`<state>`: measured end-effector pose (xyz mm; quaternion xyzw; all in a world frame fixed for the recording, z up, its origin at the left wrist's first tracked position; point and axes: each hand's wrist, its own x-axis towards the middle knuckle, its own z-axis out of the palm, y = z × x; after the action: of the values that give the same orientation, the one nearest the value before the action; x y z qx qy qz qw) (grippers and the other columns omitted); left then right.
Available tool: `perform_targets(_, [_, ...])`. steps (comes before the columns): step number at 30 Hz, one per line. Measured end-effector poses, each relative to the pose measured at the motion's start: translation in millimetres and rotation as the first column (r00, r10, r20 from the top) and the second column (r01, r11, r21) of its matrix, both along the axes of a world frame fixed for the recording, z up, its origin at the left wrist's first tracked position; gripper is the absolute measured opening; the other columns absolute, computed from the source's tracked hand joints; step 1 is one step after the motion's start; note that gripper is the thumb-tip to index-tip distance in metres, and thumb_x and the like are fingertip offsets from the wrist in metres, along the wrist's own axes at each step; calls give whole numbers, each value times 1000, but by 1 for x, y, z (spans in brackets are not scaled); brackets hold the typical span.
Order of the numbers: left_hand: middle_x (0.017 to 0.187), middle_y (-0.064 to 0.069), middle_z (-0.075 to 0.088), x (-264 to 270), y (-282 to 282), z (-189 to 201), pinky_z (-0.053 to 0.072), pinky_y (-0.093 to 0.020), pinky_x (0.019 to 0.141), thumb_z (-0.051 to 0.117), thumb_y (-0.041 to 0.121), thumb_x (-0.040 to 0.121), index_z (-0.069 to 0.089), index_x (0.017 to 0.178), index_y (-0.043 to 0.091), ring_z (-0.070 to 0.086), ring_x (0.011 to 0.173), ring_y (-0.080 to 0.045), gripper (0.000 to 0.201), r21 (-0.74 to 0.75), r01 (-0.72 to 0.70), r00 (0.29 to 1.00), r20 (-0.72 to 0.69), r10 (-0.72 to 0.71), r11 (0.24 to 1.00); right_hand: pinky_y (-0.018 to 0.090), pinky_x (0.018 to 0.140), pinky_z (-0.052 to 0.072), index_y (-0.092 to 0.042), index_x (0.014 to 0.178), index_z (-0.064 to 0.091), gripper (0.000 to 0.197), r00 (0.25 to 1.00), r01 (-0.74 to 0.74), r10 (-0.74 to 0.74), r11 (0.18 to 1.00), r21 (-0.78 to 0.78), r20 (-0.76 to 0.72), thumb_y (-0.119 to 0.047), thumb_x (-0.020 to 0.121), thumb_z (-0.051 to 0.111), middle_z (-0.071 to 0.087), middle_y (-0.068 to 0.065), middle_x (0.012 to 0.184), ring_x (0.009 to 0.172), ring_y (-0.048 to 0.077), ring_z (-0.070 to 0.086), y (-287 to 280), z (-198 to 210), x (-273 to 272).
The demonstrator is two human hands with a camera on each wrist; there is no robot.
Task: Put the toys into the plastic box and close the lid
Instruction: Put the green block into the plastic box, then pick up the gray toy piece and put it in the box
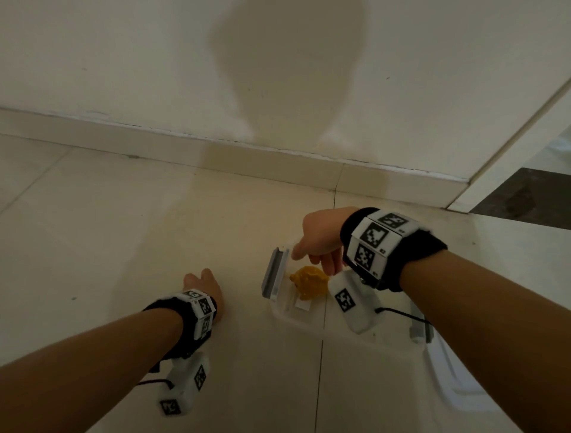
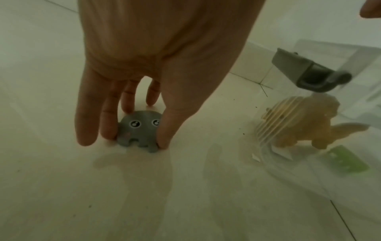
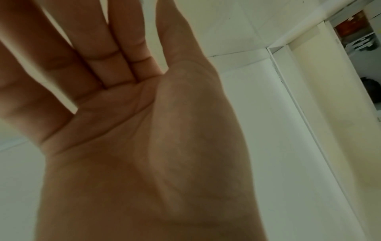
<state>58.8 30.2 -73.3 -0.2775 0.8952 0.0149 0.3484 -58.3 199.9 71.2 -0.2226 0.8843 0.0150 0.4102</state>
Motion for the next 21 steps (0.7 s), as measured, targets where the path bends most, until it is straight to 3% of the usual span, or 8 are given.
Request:
perform_targets(2, [137,-15,40,-4,-4,-9,41,-27,78,53,27,96,30,139,7,49,78,-21,53,1,-7,999,35,7,1000,23,47,46,-11,69,61,42,1000,-9,9,1000,3,-1,-40,98,56,55,-8,29,50,13,60,-1,-2,1])
perform_targets(6, [147,-14,39,-8,-17,-11,46,-31,94,58,34,93,30,147,10,54,125,-28,65,25,56,990,126,-59,998,24,53,46,-12,66,60,43,999,-31,32,999,30,-13,-40,98,55,52,-9,27,53,12,58,0,-7,2])
perform_targets(8, [117,-7,63,-8,-19,-4,50,-29,83,65,37,87,62,115,13,64,104,-22,37,38,94,982,163,-99,995,24,54,46,-12,66,60,43,1000,-20,20,999,30,-12,-40,98,55,51,-9,26,53,12,58,0,-7,2])
perform_targets(9, [89,-2,63,-10,-21,-3,50,-26,73,67,38,86,63,86,12,64,83,-18,26,50,88,988,126,-93,995,24,53,46,-12,67,59,43,1000,-14,14,1000,28,-14,-40,99,55,52,-9,27,53,12,58,0,-6,1])
perform_targets(10, [71,2,53,-14,-23,-6,46,-22,65,64,36,89,52,67,12,56,67,-13,35,71,50,995,80,-56,996,24,52,46,-11,67,60,42,1000,-7,7,1000,22,-14,-39,99,55,52,-9,27,52,13,58,1,-6,0])
perform_targets(11, [64,2,44,-17,-23,0,42,-20,60,60,33,93,43,60,12,47,57,-10,43,92,34,997,68,-41,995,25,51,46,-11,68,60,41,1000,3,-3,1000,12,-12,-39,98,56,53,-9,28,51,13,59,1,-5,0])
perform_targets(15, [76,-6,60,-30,-25,37,49,-30,66,68,35,87,63,80,9,56,68,-22,27,362,-109,992,-25,126,926,25,52,53,-7,77,66,38,998,52,-55,995,-87,-24,-39,97,58,69,0,51,54,18,68,0,-4,-1])
perform_targets(21, [86,-14,64,-45,-25,96,52,-31,59,60,33,94,68,108,0,57,63,-19,36,801,-52,844,-284,456,597,31,64,60,-11,112,64,38,979,183,-203,876,-447,4,-45,96,58,73,3,98,85,19,72,-5,-9,2])
